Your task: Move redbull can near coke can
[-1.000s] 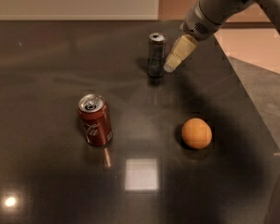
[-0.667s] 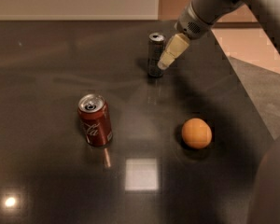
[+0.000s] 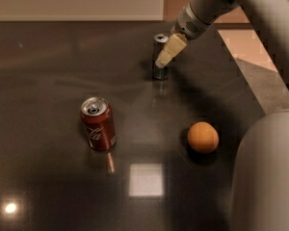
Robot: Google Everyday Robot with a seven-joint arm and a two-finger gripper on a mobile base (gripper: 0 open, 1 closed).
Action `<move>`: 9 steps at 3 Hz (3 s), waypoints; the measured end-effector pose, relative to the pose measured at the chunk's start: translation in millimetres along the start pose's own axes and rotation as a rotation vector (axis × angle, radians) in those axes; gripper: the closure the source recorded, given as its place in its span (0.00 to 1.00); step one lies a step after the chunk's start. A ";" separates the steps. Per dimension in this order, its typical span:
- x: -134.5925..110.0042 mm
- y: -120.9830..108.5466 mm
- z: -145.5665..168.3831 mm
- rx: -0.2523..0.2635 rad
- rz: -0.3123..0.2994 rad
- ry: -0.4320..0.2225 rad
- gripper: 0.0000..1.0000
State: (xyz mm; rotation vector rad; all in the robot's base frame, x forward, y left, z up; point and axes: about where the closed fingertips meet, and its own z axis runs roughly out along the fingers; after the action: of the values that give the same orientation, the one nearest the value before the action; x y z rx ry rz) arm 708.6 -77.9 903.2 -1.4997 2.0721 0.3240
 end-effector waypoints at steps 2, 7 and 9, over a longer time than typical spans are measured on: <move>-11.1 9.1 -6.1 -0.073 0.000 -0.055 0.60; -32.6 197.2 -45.2 -0.354 -0.333 -0.123 1.00; -34.6 237.0 -44.4 -0.404 -0.425 -0.115 0.82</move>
Offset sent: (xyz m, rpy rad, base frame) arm -0.0199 0.0077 0.0290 0.1099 0.0468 0.0828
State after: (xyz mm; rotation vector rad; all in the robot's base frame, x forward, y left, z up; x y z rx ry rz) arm 482.8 9.7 929.5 -2.0548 1.6043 0.6694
